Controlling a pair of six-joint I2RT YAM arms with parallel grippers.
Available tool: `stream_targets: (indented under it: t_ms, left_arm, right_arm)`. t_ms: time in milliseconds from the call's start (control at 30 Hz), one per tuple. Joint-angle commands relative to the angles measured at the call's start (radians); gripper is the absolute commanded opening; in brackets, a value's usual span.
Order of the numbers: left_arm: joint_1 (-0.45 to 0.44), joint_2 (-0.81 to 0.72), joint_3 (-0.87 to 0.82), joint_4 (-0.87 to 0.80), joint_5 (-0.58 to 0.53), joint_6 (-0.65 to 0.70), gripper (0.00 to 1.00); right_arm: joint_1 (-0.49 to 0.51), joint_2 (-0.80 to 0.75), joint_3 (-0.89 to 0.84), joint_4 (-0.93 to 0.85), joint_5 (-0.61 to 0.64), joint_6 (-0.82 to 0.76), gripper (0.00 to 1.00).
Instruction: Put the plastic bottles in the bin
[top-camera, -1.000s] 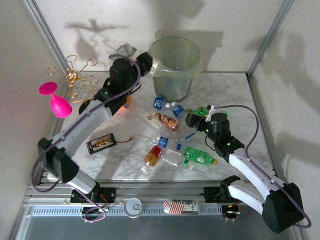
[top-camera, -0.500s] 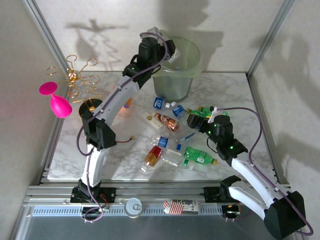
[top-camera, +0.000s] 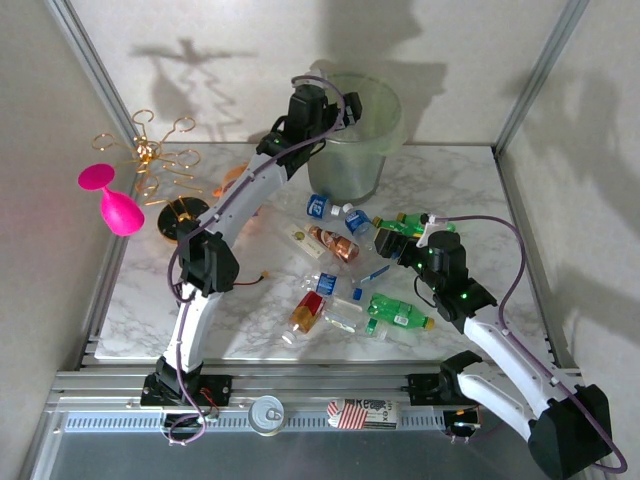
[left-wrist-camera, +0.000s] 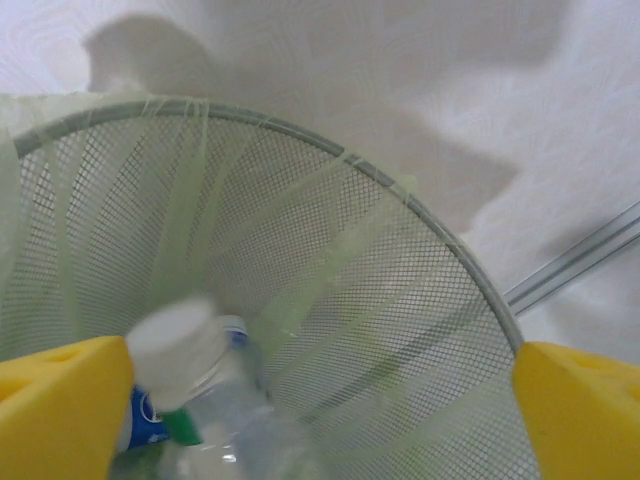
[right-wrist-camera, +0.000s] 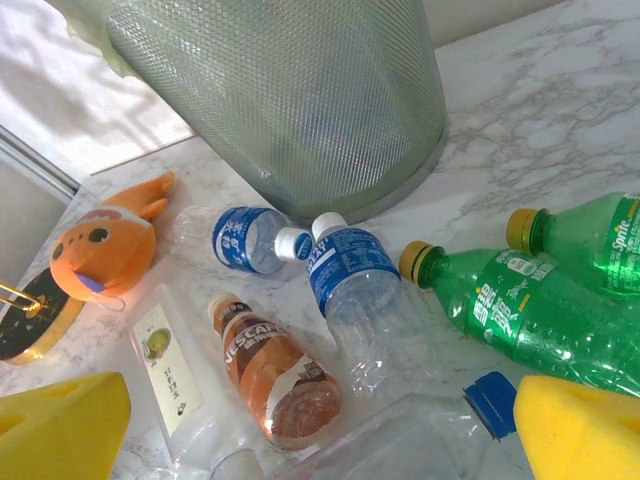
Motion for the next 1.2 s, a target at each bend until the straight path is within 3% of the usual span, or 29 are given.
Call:
stream_targets:
  t_ms: [0,133,267,533,700,967,1167]
  left_arm:
    - [-0.014,-0.062,0.03,0.007,0.025,0.016,1.0]
    - [-0.036,-0.127,-0.009,0.006,0.029,0.039,1.0]
    - [-0.069,-0.244,-0.172,0.059,0.035,0.064,1.0]
    - [-0.1,-0.597,-0.748,0.367,0.017,0.021,1.0]
    - [-0.1,-0.81,-1.095,0.513,-0.052,-0.015,1.0]
    - [-0.1,-1.02,-1.516,0.605,-0.158,-0.078,1.0]
    - [-0.1,-1.127,-1.733,0.606,-0.2,-0.16,1.0]
  right_arm:
    - [0.004,0.016,-0.003,-0.026,0.048,0.03,0.99]
    - [0.005,0.055,0.005,-0.039,0.072,0.024,0.99]
    - [0.003,0.104,0.033,-0.075,0.122,0.001,0.99]
    - [-0.002,0.221,0.145,-0.14,0.14,-0.098,0.99]
    - [-0.002,0.298,0.236,-0.228,0.071,-0.128,0.99]
    - [0.003,0.403,0.287,-0.309,-0.06,0.078,0.99]
    - [0.014,0.401,0.254,-0.327,-0.047,0.239,0.99]
